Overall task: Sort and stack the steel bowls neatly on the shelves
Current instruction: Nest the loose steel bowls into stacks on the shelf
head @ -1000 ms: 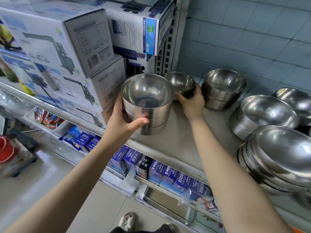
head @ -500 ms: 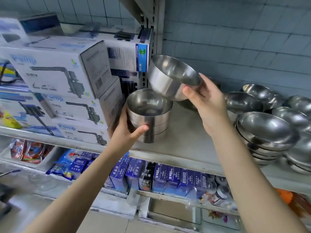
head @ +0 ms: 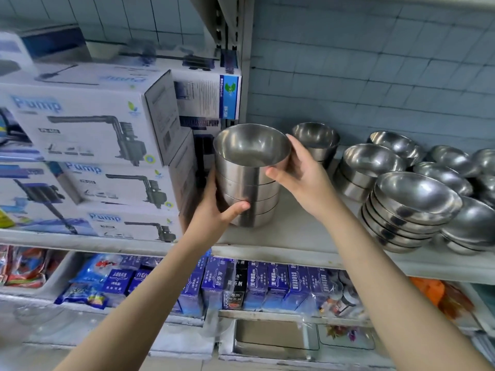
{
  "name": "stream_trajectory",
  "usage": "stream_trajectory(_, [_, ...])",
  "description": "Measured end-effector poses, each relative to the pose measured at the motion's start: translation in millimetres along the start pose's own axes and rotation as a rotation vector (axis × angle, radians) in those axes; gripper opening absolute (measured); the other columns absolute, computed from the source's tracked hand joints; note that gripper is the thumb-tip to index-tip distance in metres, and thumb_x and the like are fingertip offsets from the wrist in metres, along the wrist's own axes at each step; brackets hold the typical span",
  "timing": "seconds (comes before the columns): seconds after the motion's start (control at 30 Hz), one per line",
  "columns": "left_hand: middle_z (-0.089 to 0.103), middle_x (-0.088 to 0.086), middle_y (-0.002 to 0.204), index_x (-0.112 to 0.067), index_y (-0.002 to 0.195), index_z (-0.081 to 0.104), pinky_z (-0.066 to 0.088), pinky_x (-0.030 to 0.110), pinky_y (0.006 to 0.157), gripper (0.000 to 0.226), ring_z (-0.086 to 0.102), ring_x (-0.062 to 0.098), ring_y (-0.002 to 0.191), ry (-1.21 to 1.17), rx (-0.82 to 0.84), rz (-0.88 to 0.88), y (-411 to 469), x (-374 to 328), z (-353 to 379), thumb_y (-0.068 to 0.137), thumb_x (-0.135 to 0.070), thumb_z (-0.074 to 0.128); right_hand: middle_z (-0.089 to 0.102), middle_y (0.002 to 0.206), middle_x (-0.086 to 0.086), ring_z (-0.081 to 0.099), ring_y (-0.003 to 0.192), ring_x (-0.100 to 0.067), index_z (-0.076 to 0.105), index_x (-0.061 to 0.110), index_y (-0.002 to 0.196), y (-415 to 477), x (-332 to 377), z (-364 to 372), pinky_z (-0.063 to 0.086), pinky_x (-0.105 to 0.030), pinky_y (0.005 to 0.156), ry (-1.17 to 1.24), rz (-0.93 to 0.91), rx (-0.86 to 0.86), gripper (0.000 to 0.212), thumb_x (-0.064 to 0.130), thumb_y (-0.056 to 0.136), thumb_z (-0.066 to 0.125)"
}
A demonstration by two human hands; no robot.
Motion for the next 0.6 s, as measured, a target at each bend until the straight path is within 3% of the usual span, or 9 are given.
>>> stream_trajectory(0.1, [0.042, -0.015, 0.146, -0.030, 0.157, 0.011, 0.042, -0.003, 0.071, 0.099, 0.048, 0.000, 0.122, 0.001, 0.014, 0.000, 8, 1, 8, 0.083, -0.028, 0.077, 0.045, 0.151, 0.012, 0.040, 0.141, -0.007, 0.031, 0.035, 0.151, 5, -8, -9, 0.034, -0.042, 0.118, -0.048, 0.031, -0.015, 0.105, 0.072, 0.064, 0.075])
stream_trajectory(0.13, [0.041, -0.016, 0.147, -0.031, 0.157, 0.011, 0.044, -0.002, 0.073, 0.099, 0.048, -0.001, 0.121, 0.002, 0.014, 0.011, 11, 0, 10, 0.084, -0.027, 0.077, 0.044, 0.152, 0.012, 0.039, 0.141, -0.006, 0.031, 0.035, 0.152, 7, -11, -12, 0.032, -0.042, 0.118, -0.062, 0.044, -0.002, 0.104, 0.071, 0.065, 0.076])
stream_trajectory(0.17, [0.039, -0.017, 0.150, -0.032, 0.157, 0.010, 0.045, 0.003, 0.086, 0.099, 0.047, -0.002, 0.125, 0.002, 0.015, 0.023, 15, -1, 12, 0.084, -0.029, 0.077, 0.043, 0.153, 0.012, 0.038, 0.142, -0.006, 0.030, 0.033, 0.152, 9, -12, -16, 0.031, -0.041, 0.119, -0.064, 0.056, 0.020, 0.103, 0.068, 0.067, 0.077])
stream_trajectory(0.23, [0.035, -0.016, 0.156, -0.035, 0.157, 0.010, 0.036, 0.028, 0.115, 0.101, 0.039, 0.001, 0.139, -0.015, 0.023, 0.041, 21, -2, 18, 0.083, -0.031, 0.078, 0.038, 0.157, 0.007, 0.034, 0.143, -0.003, 0.027, 0.026, 0.155, 15, -12, -29, 0.030, -0.033, 0.119, -0.045, 0.082, 0.063, 0.099, 0.058, 0.075, 0.076])
stream_trajectory(0.3, [0.030, -0.016, 0.159, -0.037, 0.157, 0.007, 0.027, 0.038, 0.121, 0.103, 0.032, 0.004, 0.144, -0.019, 0.014, 0.028, 28, 0, 21, 0.083, -0.027, 0.078, 0.038, 0.157, 0.006, 0.035, 0.140, 0.001, 0.031, 0.020, 0.154, 21, -8, -54, 0.032, -0.018, 0.114, -0.032, 0.127, 0.009, 0.078, 0.049, 0.090, 0.064])
stream_trajectory(0.33, [0.028, -0.016, 0.160, -0.038, 0.157, 0.006, 0.026, 0.039, 0.121, 0.104, 0.030, 0.005, 0.145, -0.015, 0.010, 0.014, 32, 0, 23, 0.083, -0.027, 0.078, 0.043, 0.153, 0.008, 0.039, 0.137, 0.001, 0.038, 0.021, 0.151, 27, -8, -70, 0.033, -0.019, 0.114, -0.053, 0.146, -0.054, 0.066, 0.049, 0.095, 0.056])
stream_trajectory(0.43, [0.027, -0.014, 0.161, -0.039, 0.157, 0.005, 0.027, 0.041, 0.120, 0.104, 0.029, 0.009, 0.145, -0.018, -0.005, -0.009, 42, -2, 27, 0.083, -0.027, 0.078, 0.054, 0.143, 0.013, 0.046, 0.132, -0.004, 0.053, 0.025, 0.140, 52, -17, -99, 0.032, -0.029, 0.114, -0.296, 0.216, -0.100, 0.052, 0.056, 0.100, 0.041])
stream_trajectory(0.5, [0.029, -0.014, 0.159, -0.038, 0.156, 0.007, 0.028, 0.038, 0.119, 0.102, 0.030, 0.007, 0.143, -0.035, -0.022, -0.016, 49, -5, 30, 0.083, -0.024, 0.077, 0.057, 0.138, 0.007, 0.048, 0.131, -0.012, 0.059, 0.024, 0.132, 71, -29, -101, 0.034, -0.028, 0.108, -0.541, 0.248, 0.026, 0.048, 0.054, 0.101, 0.039])
stream_trajectory(0.6, [0.026, -0.013, 0.160, -0.037, 0.157, 0.005, 0.027, 0.036, 0.119, 0.102, 0.028, 0.008, 0.144, -0.050, -0.029, -0.035, 56, -6, 34, 0.085, -0.023, 0.076, 0.063, 0.118, -0.002, 0.056, 0.116, -0.023, 0.066, 0.027, 0.102, 91, -43, -99, 0.043, -0.032, 0.094, -0.860, 0.262, 0.227, 0.026, 0.046, 0.099, 0.049])
Point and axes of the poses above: each hand's wrist, its own y-axis towards the middle knuckle, its own z-axis out of the palm, x = y × z, the point moved 8 cm from there along y, towards the middle knuckle
